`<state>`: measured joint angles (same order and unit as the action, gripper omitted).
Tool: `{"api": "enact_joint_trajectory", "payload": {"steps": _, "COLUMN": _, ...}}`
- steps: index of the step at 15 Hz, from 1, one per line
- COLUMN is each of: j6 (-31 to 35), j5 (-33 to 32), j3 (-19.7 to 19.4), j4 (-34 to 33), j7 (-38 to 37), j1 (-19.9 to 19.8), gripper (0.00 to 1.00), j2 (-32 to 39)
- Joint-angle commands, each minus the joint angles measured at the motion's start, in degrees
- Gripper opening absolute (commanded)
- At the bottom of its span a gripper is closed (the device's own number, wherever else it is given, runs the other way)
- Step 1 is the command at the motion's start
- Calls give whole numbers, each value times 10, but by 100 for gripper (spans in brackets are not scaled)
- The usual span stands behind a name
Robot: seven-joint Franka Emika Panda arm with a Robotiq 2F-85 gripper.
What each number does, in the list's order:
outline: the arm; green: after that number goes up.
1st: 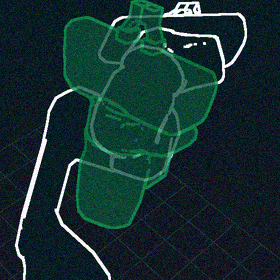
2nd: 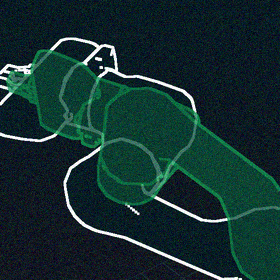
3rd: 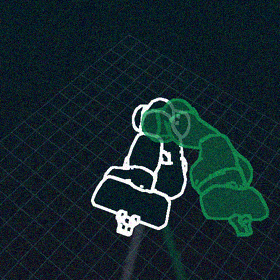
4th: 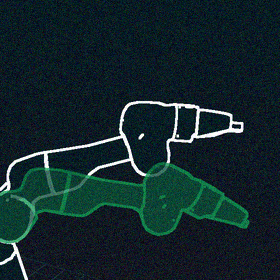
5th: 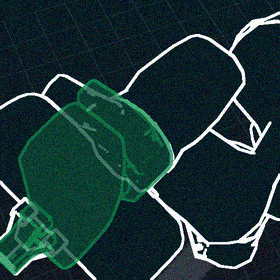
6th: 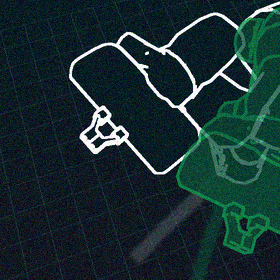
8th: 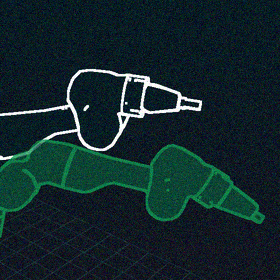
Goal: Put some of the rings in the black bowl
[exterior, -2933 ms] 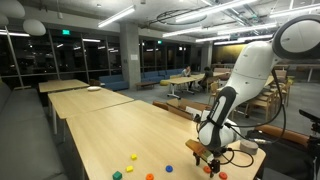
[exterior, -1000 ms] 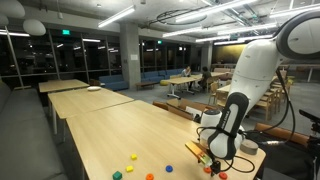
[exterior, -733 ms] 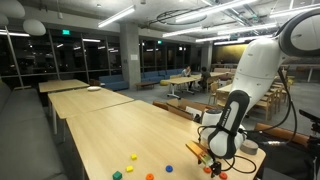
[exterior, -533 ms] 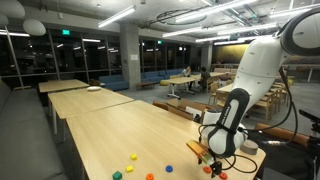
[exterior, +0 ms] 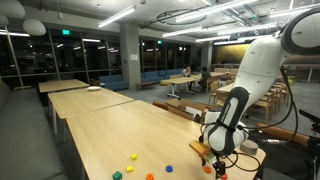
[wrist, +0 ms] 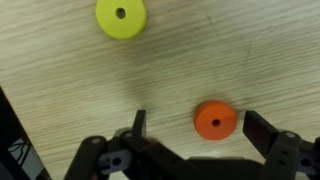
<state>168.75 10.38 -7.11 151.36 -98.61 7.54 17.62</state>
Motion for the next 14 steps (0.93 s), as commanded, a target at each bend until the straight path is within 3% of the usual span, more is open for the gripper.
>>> {"api": "enact_joint_trajectory", "payload": {"steps": 1, "j6": -16, "j5": 6, "j3": 1, "j4": 2, "j7": 9, "j1": -3, "gripper": 100, "j2": -16}}
{"api": "enact_joint_trajectory", "payload": {"steps": 9, "j6": -10, "j5": -5, "j3": -11, "j4": 2, "j7": 0, "j1": 9, "gripper": 100, "j2": -12}}
{"api": "enact_joint_trajectory", "payload": {"steps": 10, "j6": -11, "j5": -6, "j3": -11, "j4": 2, "j7": 0, "j1": 9, "gripper": 83, "j2": -12}}
{"api": "enact_joint_trajectory", "payload": {"steps": 14, "j6": -11, "j5": -8, "j3": -14, "j4": 2, "j7": -2, "j1": 12, "gripper": 51, "j2": -12}}
